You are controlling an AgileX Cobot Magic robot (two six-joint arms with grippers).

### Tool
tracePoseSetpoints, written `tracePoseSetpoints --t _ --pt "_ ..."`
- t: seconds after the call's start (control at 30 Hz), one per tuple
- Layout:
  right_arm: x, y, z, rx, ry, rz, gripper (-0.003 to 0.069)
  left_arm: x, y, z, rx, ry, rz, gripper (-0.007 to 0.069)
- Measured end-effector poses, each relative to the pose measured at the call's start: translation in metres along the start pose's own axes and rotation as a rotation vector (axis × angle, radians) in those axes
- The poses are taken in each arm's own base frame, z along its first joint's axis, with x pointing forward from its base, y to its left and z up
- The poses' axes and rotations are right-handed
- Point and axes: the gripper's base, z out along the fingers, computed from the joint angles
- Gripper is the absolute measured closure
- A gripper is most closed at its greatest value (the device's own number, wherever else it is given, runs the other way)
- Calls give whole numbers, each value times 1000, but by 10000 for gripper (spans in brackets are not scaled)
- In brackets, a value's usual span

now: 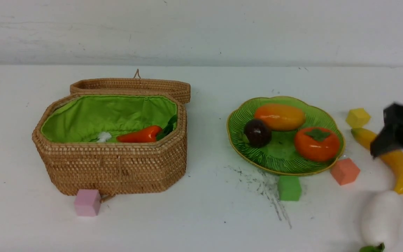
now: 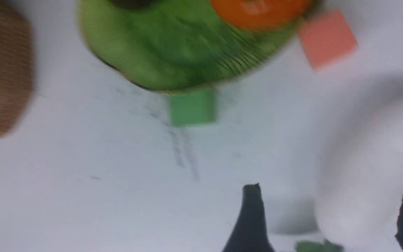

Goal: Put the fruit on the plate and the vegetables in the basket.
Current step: Take a daikon with your right arm and place it on the basket on the left.

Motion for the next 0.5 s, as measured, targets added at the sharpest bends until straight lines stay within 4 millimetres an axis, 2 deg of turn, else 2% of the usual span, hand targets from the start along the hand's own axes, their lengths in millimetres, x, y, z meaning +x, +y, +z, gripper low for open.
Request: tracePoseSetpoints --t 0.07,0.17,0.5 --pt "16 -15 22 57 35 49 124 0 0 0 0 0 0 386" --pt "28 -28 45 102 39 126 124 0 0 0 0 0 0 386" --pt "23 -48 96 172 48 182 124 0 0 0 0 0 0 386"
